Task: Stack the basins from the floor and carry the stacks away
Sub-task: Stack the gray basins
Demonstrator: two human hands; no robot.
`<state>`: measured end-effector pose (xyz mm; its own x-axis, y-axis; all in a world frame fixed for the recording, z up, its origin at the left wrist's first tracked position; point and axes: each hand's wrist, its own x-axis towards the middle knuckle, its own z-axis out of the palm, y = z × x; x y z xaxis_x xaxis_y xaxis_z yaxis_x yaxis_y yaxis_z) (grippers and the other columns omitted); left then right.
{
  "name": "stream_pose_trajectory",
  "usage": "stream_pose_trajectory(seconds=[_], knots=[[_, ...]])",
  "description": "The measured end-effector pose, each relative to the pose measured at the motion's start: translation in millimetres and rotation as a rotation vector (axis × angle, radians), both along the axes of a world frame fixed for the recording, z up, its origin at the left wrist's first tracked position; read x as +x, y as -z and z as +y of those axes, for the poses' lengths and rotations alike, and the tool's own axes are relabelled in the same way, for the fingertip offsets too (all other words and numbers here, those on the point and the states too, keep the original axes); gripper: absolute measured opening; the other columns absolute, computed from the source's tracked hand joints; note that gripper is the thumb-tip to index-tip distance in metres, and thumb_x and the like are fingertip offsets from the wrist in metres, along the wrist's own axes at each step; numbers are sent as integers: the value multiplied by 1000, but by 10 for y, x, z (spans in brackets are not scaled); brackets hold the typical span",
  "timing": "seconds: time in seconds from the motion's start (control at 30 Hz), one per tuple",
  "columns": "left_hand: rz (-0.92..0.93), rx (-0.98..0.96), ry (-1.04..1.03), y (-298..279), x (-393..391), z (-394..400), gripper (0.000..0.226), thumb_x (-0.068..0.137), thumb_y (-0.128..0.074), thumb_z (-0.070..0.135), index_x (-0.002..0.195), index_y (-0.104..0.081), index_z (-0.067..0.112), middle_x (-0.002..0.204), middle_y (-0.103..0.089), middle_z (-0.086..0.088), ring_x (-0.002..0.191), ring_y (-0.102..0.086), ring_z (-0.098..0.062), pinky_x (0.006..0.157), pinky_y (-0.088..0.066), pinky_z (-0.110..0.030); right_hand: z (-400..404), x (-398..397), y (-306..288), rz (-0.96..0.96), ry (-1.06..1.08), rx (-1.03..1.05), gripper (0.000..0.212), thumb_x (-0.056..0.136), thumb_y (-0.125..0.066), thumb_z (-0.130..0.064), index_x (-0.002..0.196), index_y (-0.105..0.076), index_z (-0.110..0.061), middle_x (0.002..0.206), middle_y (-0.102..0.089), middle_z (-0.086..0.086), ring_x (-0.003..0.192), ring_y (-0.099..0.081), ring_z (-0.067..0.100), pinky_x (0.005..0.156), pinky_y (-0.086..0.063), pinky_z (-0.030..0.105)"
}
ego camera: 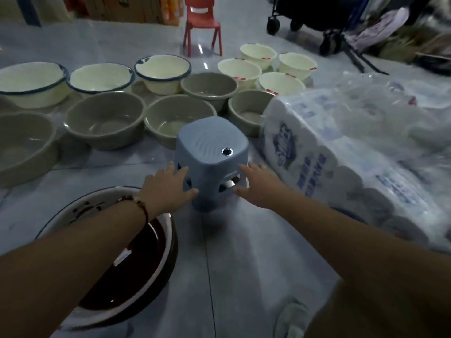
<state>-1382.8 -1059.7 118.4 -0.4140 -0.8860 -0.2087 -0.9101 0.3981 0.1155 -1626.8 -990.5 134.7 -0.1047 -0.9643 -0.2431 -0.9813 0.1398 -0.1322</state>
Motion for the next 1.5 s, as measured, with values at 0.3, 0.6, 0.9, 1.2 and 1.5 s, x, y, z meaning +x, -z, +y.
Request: stream_pose_trajectory(seconds=[0.3, 0.6, 0.9, 1.2, 1.5], knots=[[-135, 139, 130, -281, -512, -609, 88, 87, -44, 73, 156, -15, 27, 164, -9, -16, 147, -22, -35, 113, -25, -54, -336, -74, -206, -89, 178, 170, 82, 91, -53, -55, 156, -16, -23, 162, -15, 10, 148, -14, 37, 118, -16, 52], [-6, 316, 239, -2932, 206, -345, 99, 68, -30, 83, 150, -30, 27, 157, -32, -15, 140, -36, -37, 106, -39, -57, 201, 950, -2802, -262, 522, 202, 75, 90, -55, -46, 152, -24, -17, 154, -30, 13, 140, -28, 38, 113, -26, 50], [-30, 249, 449, -4540, 1428, -679, 67, 81, -43, 66, 131, -53, 23, 127, -59, -15, 108, -60, -38, 87, -53, -50, 32, 2479, -4415, -212, 536, 117, 76, 90, -53, -53, 152, -24, -20, 152, -31, 14, 137, -30, 39, 112, -27, 51], [-22, 224, 288, -5310, 1779, -1218, 71, 80, -48, 60, 143, -39, 27, 146, -43, -12, 124, -51, -37, 99, -47, -48, -611, 2614, -4890, -130, 448, 164, 85, 87, -53, -55, 156, -15, -22, 159, -21, 14, 142, -24, 38, 116, -23, 51], [-142, 164, 165, -5199, 2346, -1807, 86, 79, -22, 75, 149, -30, 25, 158, -26, -13, 140, -32, -38, 111, -33, -52, -1215, 2651, -4977, -110, 313, 176, 81, 91, -55, -49, 156, -14, -22, 159, -23, 12, 145, -22, 37, 117, -21, 48]])
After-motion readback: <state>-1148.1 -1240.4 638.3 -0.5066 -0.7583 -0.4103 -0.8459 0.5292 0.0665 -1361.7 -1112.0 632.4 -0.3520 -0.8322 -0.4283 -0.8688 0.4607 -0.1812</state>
